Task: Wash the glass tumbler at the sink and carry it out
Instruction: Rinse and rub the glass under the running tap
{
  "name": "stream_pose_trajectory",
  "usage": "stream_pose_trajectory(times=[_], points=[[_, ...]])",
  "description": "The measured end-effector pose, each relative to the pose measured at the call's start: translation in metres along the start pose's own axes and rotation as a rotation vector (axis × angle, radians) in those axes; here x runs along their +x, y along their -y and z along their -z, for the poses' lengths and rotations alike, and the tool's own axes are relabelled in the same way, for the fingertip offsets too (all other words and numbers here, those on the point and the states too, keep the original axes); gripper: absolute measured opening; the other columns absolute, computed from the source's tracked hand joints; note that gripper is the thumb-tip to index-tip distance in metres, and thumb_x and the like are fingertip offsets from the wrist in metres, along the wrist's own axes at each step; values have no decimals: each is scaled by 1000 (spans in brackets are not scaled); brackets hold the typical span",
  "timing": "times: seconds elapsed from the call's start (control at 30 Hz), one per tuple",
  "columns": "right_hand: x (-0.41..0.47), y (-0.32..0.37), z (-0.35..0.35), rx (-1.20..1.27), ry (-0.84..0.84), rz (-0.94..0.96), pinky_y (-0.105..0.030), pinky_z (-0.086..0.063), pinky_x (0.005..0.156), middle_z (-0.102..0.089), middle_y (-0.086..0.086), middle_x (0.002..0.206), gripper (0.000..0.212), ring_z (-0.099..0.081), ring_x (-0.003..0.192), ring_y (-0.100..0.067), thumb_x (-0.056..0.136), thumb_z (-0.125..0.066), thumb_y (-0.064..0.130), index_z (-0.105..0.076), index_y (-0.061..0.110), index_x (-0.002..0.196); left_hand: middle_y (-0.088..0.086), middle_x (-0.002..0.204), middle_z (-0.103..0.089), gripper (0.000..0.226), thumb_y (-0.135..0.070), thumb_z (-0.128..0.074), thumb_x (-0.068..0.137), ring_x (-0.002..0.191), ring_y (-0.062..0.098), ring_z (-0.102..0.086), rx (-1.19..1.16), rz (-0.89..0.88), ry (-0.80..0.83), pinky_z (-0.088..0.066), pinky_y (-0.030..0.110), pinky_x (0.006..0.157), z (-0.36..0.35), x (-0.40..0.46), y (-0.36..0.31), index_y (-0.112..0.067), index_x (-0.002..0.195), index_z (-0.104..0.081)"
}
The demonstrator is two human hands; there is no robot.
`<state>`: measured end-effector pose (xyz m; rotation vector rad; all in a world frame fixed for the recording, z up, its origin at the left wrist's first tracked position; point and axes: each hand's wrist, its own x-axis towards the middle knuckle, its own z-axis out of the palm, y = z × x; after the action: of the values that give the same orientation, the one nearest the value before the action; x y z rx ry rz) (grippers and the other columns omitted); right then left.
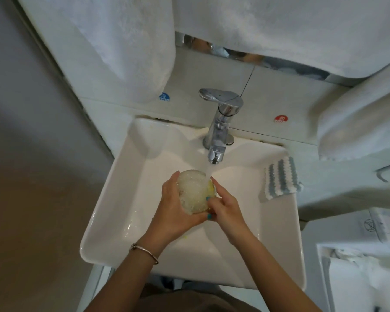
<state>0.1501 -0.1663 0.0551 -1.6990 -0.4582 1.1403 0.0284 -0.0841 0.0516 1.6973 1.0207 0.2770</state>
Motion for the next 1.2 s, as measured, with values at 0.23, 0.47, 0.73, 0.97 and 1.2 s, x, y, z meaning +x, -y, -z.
stream_pose_trajectory(times=[0.23,0.47,0.73,0.97,1.2], points=[[1,-3,0,9,39,17,-35,-61,67,-71,-20,98,56,-73,79,-27,91,-34,-10,-56,21,132,-9,120,-53,71,-22,-75,80,104,2,-58,-158,22,25,-52,19,81,9,1,16,-31,134,-29],[13,-19,-10,-151,-61,60,-38,-62,68,-64,-10,116,46,-68,97,-28,96,-34,-1,-53,18,133,-18,108,-54,58,-17,-66,87,96,0,-59,-145,13,29,-52,18,76,7,2,21,-35,125,-25],[17,-21,-23,-358,-286,110,-37,-54,90,-68,-1,116,38,-64,103,-18,95,-42,7,-60,15,127,-17,112,-49,61,-7,-60,89,99,-2,-58,-193,13,24,-53,14,77,-5,-4,25,-33,126,-19],[17,-15,-23,-412,-429,35,-42,-57,71,-68,2,84,16,-65,78,-20,95,-51,35,-64,25,93,-14,112,-51,61,2,-49,89,99,5,-60,-186,13,41,-55,20,76,-2,-8,27,-37,128,-22],[16,-16,-21,-419,-311,96,-37,-51,63,-64,0,80,13,-59,71,-23,100,-44,27,-56,21,101,-15,113,-56,55,0,-41,93,99,8,-62,-188,-26,18,-55,24,80,2,-3,25,-35,134,-30]])
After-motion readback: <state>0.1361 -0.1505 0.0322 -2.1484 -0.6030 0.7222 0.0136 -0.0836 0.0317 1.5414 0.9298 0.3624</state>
